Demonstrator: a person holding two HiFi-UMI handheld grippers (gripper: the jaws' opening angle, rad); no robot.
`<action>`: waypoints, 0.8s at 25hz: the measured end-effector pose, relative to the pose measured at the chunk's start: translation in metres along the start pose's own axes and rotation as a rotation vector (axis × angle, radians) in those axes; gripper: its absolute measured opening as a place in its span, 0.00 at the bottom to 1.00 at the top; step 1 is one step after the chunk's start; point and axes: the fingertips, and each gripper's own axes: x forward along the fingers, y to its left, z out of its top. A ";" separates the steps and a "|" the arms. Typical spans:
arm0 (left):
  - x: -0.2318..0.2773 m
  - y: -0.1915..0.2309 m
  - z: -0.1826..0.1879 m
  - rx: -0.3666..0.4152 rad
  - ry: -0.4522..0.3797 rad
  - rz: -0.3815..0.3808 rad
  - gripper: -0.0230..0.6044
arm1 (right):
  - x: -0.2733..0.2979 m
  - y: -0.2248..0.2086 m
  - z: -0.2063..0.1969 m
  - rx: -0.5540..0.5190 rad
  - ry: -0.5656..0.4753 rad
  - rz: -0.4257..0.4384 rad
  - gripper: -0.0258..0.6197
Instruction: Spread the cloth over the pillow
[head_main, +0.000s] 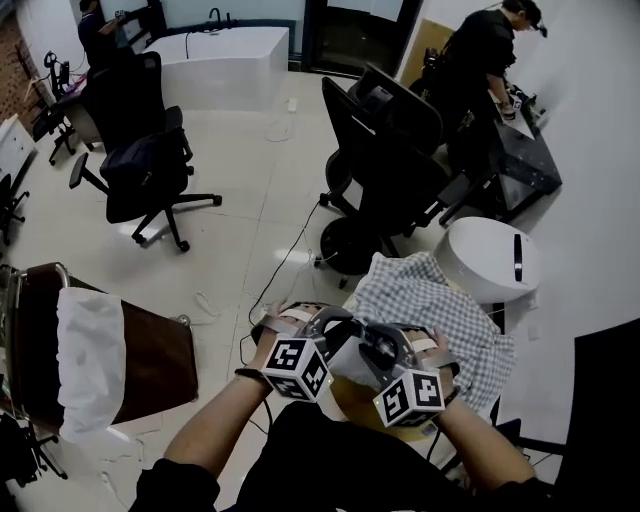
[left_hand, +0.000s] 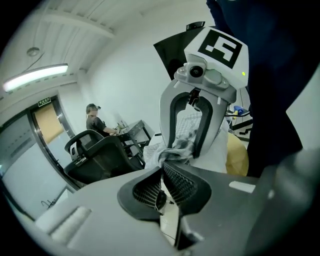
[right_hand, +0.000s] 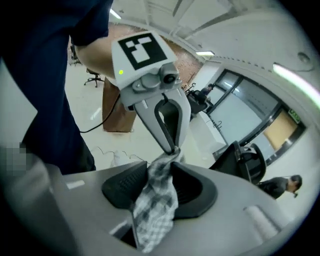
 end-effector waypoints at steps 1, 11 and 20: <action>0.003 0.001 0.000 0.002 0.007 -0.008 0.05 | 0.000 -0.004 -0.004 -0.003 0.010 -0.029 0.25; -0.025 -0.021 -0.015 -0.261 0.023 0.095 0.26 | -0.028 -0.054 -0.027 0.639 -0.210 -0.019 0.08; 0.005 -0.015 0.003 -0.387 0.039 0.241 0.33 | -0.063 -0.063 -0.016 0.830 -0.386 0.103 0.08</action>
